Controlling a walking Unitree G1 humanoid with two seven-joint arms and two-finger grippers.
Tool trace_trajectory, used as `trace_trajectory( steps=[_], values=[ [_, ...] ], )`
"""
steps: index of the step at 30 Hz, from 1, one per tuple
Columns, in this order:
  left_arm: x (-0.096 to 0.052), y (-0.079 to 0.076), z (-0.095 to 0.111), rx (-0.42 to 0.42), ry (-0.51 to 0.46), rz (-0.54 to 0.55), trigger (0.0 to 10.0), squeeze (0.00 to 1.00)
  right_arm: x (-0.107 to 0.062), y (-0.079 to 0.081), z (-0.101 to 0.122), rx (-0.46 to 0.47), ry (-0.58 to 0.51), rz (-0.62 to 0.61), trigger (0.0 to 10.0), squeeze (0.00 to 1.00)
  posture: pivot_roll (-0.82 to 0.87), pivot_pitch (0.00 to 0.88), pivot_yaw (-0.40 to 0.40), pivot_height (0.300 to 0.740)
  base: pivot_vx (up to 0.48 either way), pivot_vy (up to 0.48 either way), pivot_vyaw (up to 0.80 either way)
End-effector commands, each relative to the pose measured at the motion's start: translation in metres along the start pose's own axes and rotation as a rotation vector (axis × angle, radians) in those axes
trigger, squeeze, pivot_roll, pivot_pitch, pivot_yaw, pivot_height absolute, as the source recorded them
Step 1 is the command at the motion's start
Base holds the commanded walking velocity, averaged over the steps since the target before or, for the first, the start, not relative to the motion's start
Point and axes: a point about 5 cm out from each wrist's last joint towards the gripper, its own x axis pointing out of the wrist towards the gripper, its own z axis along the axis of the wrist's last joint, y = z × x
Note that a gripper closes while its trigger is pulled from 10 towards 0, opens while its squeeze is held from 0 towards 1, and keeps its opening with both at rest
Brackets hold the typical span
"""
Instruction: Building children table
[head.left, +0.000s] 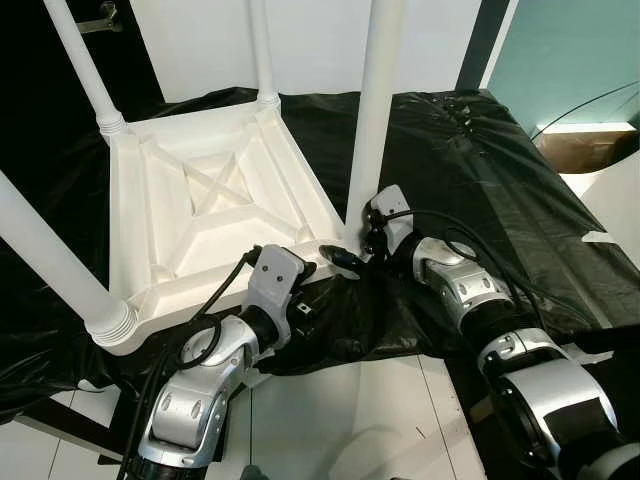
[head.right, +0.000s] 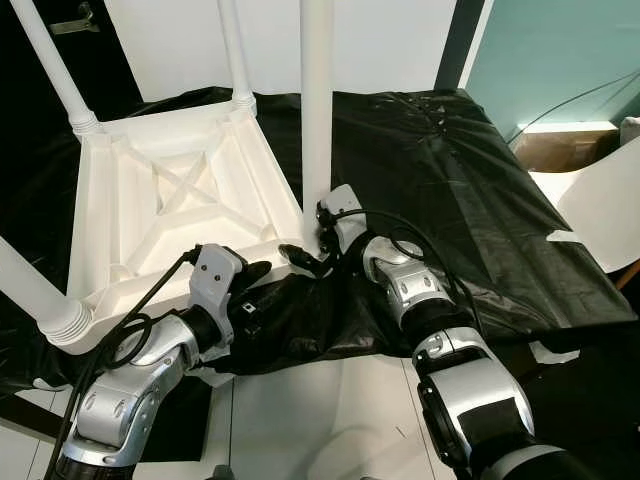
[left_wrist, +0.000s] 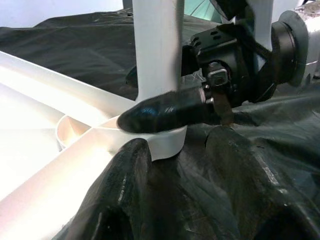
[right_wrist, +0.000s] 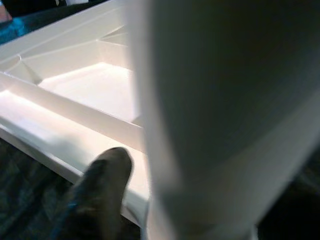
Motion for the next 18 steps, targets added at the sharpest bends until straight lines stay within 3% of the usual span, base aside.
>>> trace_trajectory(
  steps=[1,7,12,17,18],
  values=[
    [-0.002,0.002,-0.001,-0.002,0.007,0.037,10.0,0.00,0.003,0.004,-0.003,-0.013,0.030,0.049,0.0,0.00,0.09,0.004,-0.042,0.740,0.000,0.000,0.00],
    [-0.003,0.002,-0.002,-0.005,0.009,0.038,10.0,0.00,0.000,0.000,-0.008,-0.006,0.046,0.038,0.0,0.00,0.09,0.006,-0.042,0.740,0.000,0.000,0.00],
    [-0.004,0.001,-0.003,-0.007,0.011,0.034,10.0,0.00,0.001,-0.004,-0.013,0.021,0.069,-0.078,0.0,0.00,0.08,0.010,-0.041,0.740,0.000,0.000,0.00],
    [-0.003,0.000,-0.004,-0.011,0.012,0.030,10.0,0.00,0.004,0.002,-0.017,0.070,0.068,-0.159,0.0,0.00,0.08,0.016,-0.042,0.740,0.000,0.000,0.00],
    [-0.003,-0.001,-0.004,-0.015,0.013,0.028,10.0,0.00,0.007,0.007,-0.021,0.106,0.077,-0.222,0.0,0.00,0.08,0.018,-0.042,0.740,0.000,0.000,0.00]
  ],
)
